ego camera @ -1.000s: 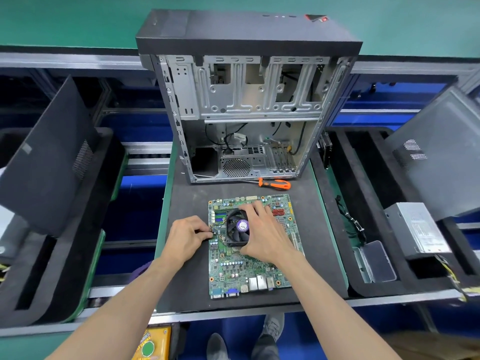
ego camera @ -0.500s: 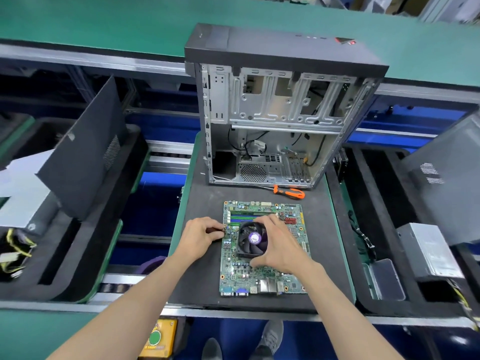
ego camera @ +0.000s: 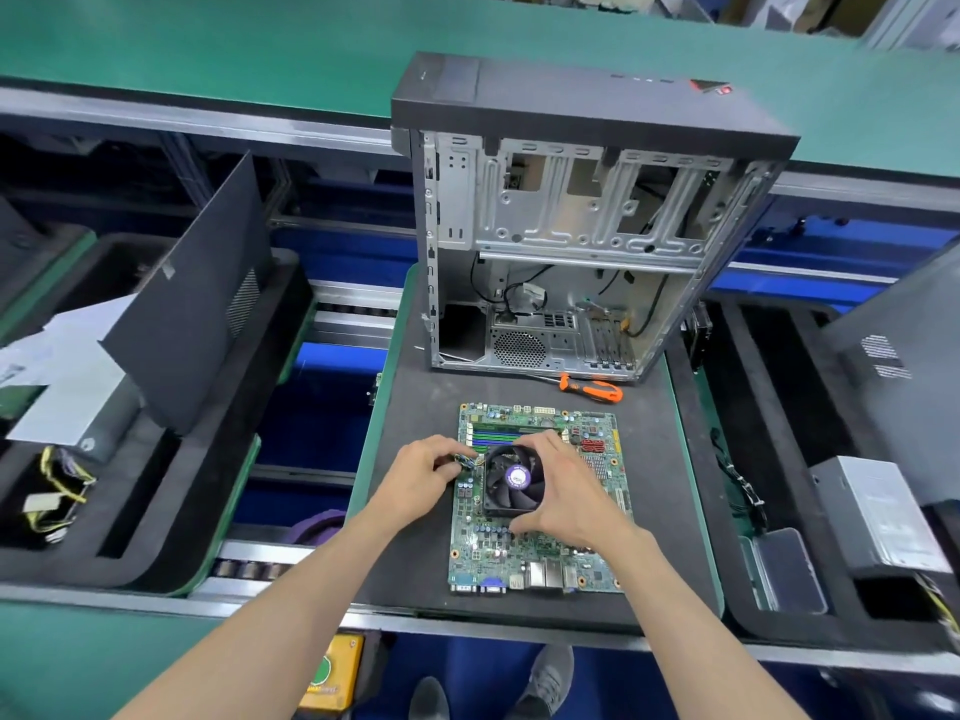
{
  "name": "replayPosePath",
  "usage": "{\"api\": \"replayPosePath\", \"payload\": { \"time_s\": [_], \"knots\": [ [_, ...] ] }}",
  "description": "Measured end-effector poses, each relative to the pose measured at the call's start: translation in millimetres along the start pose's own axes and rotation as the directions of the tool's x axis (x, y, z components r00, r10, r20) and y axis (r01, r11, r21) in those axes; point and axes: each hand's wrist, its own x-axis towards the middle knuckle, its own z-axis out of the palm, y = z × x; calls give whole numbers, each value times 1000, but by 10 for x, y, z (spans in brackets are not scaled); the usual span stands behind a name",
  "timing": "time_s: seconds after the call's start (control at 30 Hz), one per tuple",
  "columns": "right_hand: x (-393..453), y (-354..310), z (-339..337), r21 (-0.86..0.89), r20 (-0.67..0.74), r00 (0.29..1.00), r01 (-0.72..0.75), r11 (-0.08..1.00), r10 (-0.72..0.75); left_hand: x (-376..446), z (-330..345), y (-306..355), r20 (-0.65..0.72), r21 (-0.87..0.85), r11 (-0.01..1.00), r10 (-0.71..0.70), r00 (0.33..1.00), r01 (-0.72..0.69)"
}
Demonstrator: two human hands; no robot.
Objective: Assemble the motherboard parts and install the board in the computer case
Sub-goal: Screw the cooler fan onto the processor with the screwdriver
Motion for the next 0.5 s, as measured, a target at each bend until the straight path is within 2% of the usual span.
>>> {"api": "replayPosePath", "payload": {
  "time_s": [0.37,0.43,0.5],
  "knots": [
    [0,74,27,-11,19,1000,10,1000,-10,3,-29,59,55,6,1000,-24,998,24],
    [-8,85,30,-11,19,1000,13,1000,-13,10,-18,110,-15,22,999,-28,999,28],
    [-15,87,22,-7,24,1000,16,1000,-16,20,18,197,-140,71,997,49,989,-40]
  ]
}}
